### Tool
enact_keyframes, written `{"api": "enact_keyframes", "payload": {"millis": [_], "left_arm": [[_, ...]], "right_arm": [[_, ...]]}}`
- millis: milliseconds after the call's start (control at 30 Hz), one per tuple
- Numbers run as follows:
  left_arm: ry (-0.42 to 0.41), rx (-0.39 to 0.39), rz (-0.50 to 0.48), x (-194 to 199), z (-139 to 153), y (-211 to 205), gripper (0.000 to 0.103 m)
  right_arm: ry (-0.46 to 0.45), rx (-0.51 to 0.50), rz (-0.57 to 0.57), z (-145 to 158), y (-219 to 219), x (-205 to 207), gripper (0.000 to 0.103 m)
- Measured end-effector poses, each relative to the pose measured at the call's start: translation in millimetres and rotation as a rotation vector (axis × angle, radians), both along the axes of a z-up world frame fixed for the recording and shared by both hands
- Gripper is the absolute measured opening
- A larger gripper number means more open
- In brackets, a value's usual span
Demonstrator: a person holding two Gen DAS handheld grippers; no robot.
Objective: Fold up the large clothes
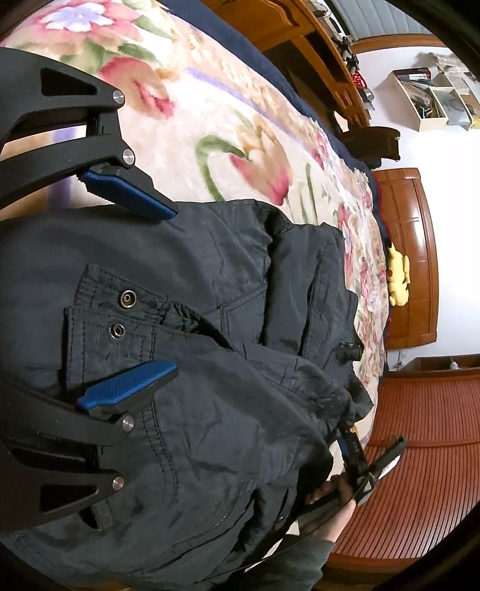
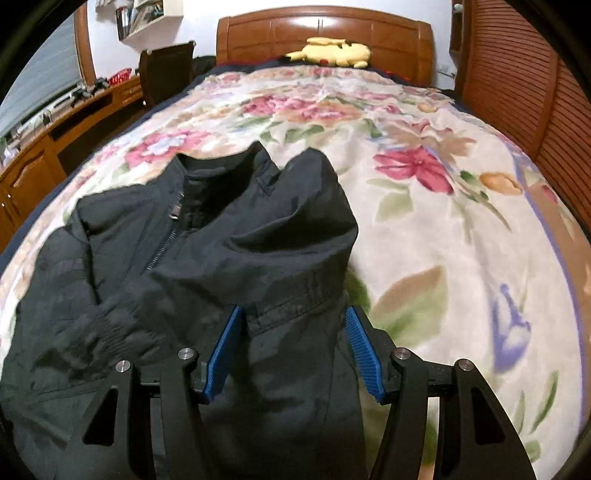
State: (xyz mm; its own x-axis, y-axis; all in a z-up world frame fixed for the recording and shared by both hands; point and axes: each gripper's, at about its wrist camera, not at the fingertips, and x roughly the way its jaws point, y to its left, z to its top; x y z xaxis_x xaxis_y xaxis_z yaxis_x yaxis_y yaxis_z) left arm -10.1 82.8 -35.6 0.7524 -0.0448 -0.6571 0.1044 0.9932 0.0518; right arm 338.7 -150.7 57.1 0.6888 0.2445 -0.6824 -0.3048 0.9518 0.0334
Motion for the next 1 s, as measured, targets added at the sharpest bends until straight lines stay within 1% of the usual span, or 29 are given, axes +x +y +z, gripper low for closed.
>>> {"api": "enact_keyframes", "payload": {"millis": [33,67,100,133,200,233,300,367,400,467,500,533,567,600,633,700,733,767,967,1000], "left_arm": [[0.001,0.000,0.000,0.7,-0.5,-0.3,0.079],[0.002,0.001,-0.001,1.0,-1.1,-0.2,0.079],[0.001,0.004,-0.002,0.8,-1.9,-0.4,0.079],[0.004,0.007,-0.002,1.1,-3.3,-0.5,0.079],[0.007,0.003,0.000,1.3,-4.9,0.7,0.079],[0.008,0.001,0.001,1.4,-5.4,0.9,0.079],[0.012,0.001,0.000,1.9,-5.8,0.8,0.079],[0.027,0.015,-0.001,3.3,-8.2,-1.1,0.079],[0.025,0.020,0.000,3.1,-8.3,-1.6,0.079],[0.019,0.027,0.002,2.0,-8.0,-2.3,0.079],[0.017,0.028,0.004,1.6,-8.1,-2.2,0.079],[0.015,0.025,0.005,0.6,-8.0,-1.9,0.079],[0.014,0.022,0.006,0.7,-7.9,-1.2,0.079],[0.013,0.019,0.006,0.5,-7.8,-0.9,0.079],[0.013,0.015,0.007,0.6,-7.8,-0.4,0.079],[0.015,0.007,0.005,0.7,-7.7,0.1,0.079],[0.017,0.004,0.005,1.1,-7.7,0.6,0.079],[0.018,0.003,0.004,1.2,-7.6,0.9,0.079],[0.015,0.001,0.002,1.6,-8.1,1.7,0.079],[0.015,0.000,0.002,1.6,-8.1,1.8,0.079]], "right_arm": [[0.009,-0.005,0.005,-3.4,1.9,4.9,0.060],[0.012,-0.003,0.012,-2.1,2.2,6.0,0.057],[0.012,-0.005,0.031,-2.9,5.2,6.8,0.034],[0.004,-0.041,0.040,-3.9,8.2,8.9,0.014],[-0.013,-0.106,0.037,-4.0,10.7,12.2,0.010],[-0.029,-0.122,0.023,-1.8,9.4,13.9,0.007],[-0.083,-0.173,-0.039,7.7,2.1,16.8,0.006],[-0.098,-0.203,-0.120,13.3,-14.0,27.2,0.006],[-0.104,-0.183,-0.156,16.6,-25.4,32.1,0.006],[-0.108,-0.133,-0.166,18.6,-36.2,34.9,0.007],[-0.110,-0.131,-0.166,17.1,-37.1,34.6,0.012],[-0.106,-0.160,-0.180,14.3,-36.2,34.8,0.021],[-0.087,-0.175,-0.189,11.3,-35.8,35.1,0.026],[-0.071,-0.167,-0.180,10.2,-37.4,33.8,0.035],[-0.076,-0.161,-0.173,9.8,-38.3,28.6,0.044],[-0.101,-0.145,-0.154,13.0,-37.0,14.8,0.045],[-0.108,-0.128,-0.127,12.8,-36.5,5.4,0.045],[-0.105,-0.128,-0.100,15.6,-36.5,-6.2,0.045],[-0.079,-0.141,0.028,-1.5,-32.3,-63.0,0.045],[-0.070,-0.150,0.034,-5.5,-34.4,-70.0,0.038]]}}
